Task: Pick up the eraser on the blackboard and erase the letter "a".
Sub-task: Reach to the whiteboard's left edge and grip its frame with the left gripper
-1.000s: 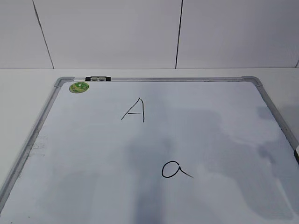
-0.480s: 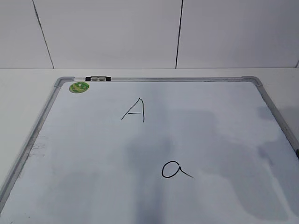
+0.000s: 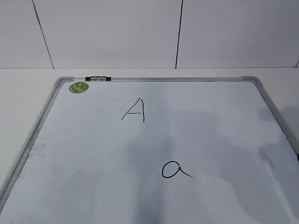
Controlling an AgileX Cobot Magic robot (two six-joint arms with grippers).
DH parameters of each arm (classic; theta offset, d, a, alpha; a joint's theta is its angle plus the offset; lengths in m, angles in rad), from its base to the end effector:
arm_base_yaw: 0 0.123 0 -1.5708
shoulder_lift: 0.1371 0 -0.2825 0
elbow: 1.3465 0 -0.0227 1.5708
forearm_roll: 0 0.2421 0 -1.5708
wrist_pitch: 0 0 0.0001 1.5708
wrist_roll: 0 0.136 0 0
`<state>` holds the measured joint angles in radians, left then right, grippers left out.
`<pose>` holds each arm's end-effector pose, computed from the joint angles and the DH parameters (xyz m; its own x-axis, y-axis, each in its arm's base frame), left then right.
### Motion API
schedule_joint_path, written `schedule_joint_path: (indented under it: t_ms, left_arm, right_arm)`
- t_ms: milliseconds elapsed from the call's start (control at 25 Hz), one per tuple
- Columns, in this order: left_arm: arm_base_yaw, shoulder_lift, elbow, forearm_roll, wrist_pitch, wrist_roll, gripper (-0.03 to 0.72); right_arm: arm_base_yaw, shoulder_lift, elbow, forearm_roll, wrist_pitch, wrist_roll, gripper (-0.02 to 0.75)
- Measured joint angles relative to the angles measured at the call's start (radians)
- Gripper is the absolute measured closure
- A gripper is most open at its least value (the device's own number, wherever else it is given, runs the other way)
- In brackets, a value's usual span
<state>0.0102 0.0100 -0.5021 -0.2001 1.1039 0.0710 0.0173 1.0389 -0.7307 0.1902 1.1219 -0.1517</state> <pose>0.0273 -0.0239 0.2498 -0.4966 -0.0248 -0.8676 0.1344 0.9853 -0.1051 0.1632 0.0260 0.2225 -0.9662 -0.0840 -0.2437 -0.1230 0.9811 0.1493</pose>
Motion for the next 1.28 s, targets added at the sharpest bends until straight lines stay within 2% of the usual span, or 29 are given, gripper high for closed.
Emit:
schedule_joint_path:
  t_ms: [280,800,1120,1280]
  left_arm:
    - [0.0,0.04,0.0,-0.05,-0.013,0.0,0.381]
    - [-0.002,0.378,-0.056,-0.092,-0.275,0.0,0.38]
    - [-0.002,0.625,-0.056,-0.139,-0.318,0.011,0.365]
    - [-0.002,0.747,-0.063,-0.16,-0.323,0.057,0.36]
  right_arm:
    - [0.0,0.0,0.0,-0.002,-0.014,-0.001,0.164]
    - [0.0,0.0,0.0,0.013,-0.043,-0.002,0.164]
    - [0.0,0.0,0.0,0.015,-0.043,-0.003,0.164]
    - [0.0,0.0,0.0,0.015,-0.043,-0.003,0.164]
